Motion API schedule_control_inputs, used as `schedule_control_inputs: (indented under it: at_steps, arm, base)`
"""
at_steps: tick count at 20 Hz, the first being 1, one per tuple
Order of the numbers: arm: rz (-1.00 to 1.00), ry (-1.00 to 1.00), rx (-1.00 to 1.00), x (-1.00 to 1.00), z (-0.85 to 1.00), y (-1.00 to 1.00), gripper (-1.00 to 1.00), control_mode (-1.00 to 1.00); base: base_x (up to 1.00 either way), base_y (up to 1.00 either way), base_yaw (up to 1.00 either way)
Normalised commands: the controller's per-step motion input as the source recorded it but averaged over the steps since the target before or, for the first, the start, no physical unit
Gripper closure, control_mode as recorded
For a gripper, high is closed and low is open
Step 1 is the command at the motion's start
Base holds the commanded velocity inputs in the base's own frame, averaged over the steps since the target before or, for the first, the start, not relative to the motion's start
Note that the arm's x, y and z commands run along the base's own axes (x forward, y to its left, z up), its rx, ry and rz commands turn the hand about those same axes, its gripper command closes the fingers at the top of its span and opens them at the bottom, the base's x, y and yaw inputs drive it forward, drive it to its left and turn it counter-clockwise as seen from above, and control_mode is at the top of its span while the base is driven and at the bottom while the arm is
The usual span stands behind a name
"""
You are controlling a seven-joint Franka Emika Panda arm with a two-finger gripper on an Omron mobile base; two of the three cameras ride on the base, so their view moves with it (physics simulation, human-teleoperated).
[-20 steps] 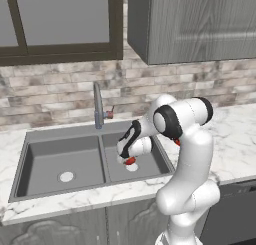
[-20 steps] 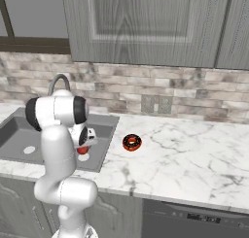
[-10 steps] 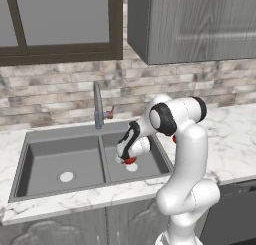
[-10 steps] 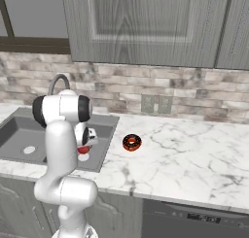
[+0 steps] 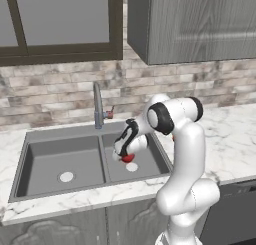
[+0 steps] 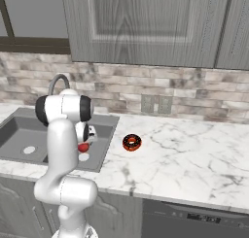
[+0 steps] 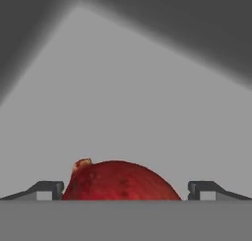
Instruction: Turn on the sink faucet. Then move the onion from the counter to the sink. Turn off the sink. Move the vegetable from the sink to the pot next to the stove. Finally move the pot to the rear right burner.
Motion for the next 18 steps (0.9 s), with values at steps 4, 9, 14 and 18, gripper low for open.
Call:
schedule_control_inputs:
  at_steps: [4, 9, 14, 18]
  arm:
    - [0.00, 0.00, 0.00, -0.09, -0.15, -0.05, -1.00, -1.00]
    - [0.00, -0.02, 0.00, -0.37, -0.06, -0.13, -1.00, -1.00]
    - [0.00, -0.01, 0.00, -0.34, -0.13, 0.00, -1.00, -1.00]
    - [0.00, -0.01, 0.00, -0.28, -0.09, 0.00, -1.00, -1.00]
  base:
    - [0.00, 0.00, 0.00]
    - [0.00, 0.00, 0.00]
    - [0.00, 0.00, 0.00]
    - [0.00, 0.00, 0.00]
